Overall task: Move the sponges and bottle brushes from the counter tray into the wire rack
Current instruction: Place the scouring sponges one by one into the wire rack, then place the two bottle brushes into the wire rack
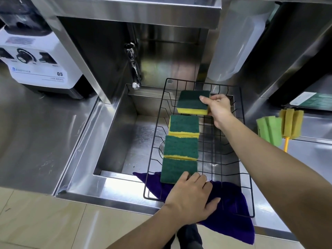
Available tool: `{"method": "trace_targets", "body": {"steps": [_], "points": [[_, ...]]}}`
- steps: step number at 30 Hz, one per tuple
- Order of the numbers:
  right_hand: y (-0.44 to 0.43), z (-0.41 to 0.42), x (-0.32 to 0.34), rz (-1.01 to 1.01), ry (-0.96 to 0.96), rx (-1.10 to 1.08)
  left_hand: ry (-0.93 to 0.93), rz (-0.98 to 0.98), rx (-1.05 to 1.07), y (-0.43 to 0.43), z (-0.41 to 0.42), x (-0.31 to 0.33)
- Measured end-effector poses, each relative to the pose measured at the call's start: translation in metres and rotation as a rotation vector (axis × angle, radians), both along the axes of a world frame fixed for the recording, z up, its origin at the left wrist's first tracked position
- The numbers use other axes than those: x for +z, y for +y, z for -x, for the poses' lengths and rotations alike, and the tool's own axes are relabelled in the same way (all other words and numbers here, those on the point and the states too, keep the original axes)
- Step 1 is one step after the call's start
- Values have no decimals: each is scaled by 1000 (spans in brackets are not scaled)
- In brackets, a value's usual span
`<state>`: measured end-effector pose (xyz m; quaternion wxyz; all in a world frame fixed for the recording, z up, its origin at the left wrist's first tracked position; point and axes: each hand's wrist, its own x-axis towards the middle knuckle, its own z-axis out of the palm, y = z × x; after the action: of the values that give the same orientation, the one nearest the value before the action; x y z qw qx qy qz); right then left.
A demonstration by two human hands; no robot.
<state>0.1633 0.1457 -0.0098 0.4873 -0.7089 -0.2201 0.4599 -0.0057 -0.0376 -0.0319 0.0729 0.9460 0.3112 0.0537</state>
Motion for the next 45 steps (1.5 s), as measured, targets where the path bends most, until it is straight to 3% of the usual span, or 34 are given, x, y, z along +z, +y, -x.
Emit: {"method": "trace_targets", "body": {"steps": [3,9,14,22,31,34,39,42,45], "points": [[-1,1,1,-41,86,67,3,4,6,0,0,0],[6,5,-9,-59,44,60,0,8,14,0,-1,0],[7,11,-14,24,-178,126,15,0,22,-1,-1,-1],[3,6,-20,200,-342,419,20,1,21,-1,-2,-1],[-11,7,-13,200,-470,571,58,-4,37,-2,-7,3],[-20,-2,-2,108,-552,487,57,-1,41,-5,-16,7],[-48,-36,20,-95,-570,139,51,34,11,-7,-29,10],[-73,-60,28,-126,-708,-19,77,67,-31,-12,-38,9],[-100,-82,27,-67,-969,-74,64,75,-66,-14,-45,7]]}}
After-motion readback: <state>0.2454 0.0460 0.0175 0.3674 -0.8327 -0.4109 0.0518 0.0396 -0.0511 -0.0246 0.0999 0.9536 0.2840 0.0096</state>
